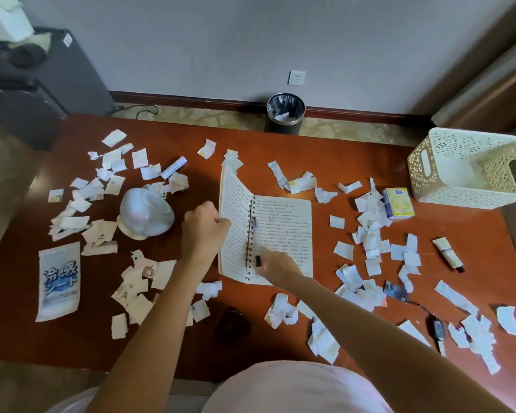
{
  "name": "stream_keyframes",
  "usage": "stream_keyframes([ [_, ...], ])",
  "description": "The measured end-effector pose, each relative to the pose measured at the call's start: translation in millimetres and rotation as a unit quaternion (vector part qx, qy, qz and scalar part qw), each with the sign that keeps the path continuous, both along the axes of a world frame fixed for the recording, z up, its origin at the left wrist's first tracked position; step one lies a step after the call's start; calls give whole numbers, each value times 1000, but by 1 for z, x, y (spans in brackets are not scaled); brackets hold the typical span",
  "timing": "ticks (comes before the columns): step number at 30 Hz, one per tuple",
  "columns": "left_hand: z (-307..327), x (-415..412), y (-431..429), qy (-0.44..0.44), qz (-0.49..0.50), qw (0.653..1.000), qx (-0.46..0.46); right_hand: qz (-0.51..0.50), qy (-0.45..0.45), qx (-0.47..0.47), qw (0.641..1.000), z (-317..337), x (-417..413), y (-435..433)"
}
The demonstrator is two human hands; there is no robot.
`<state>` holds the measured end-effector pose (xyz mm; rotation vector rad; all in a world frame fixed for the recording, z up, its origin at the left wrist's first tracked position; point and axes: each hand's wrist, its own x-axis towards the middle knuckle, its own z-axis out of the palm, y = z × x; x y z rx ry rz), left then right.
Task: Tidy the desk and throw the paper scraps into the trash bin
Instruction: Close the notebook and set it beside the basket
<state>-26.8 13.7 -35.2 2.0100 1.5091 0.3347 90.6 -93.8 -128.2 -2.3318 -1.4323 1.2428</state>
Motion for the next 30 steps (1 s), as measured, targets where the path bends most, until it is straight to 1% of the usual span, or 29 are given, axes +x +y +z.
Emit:
stream_keyframes([
  [2,8,6,-5,22,-23,999,10,0,12,0,1000,2,0,-2],
  [4,15,18,-10,41,-51,998,3,-22,10,3,1000,4,7,-7],
  [8,12,56,-25,84,-112,990,-32,-61,-22,10,998,6,40,-30],
  [12,-10,97,-47,141,-160,977,-26,-148,-43,20,988,6,71,-55],
  [14,-23,119,-59,196,-195,961,-16,-170,-49,9,984,7,81,-63],
  [17,-44,146,-69,270,-252,929,-31,-183,-54,-8,982,4,92,-74],
  [20,-63,155,-71,317,-282,904,-48,-183,-63,-4,981,4,98,-77],
  [24,-75,154,-66,269,-271,921,-78,-172,-55,21,983,5,93,-71],
  [26,-76,144,-59,254,-250,932,-70,-162,-49,23,985,3,86,-66],
  [28,-78,124,-51,232,-201,951,-47,-162,-41,16,986,1,79,-60],
  [30,-80,99,-45,207,-116,971,-42,-176,-32,11,984,0,73,-55],
])
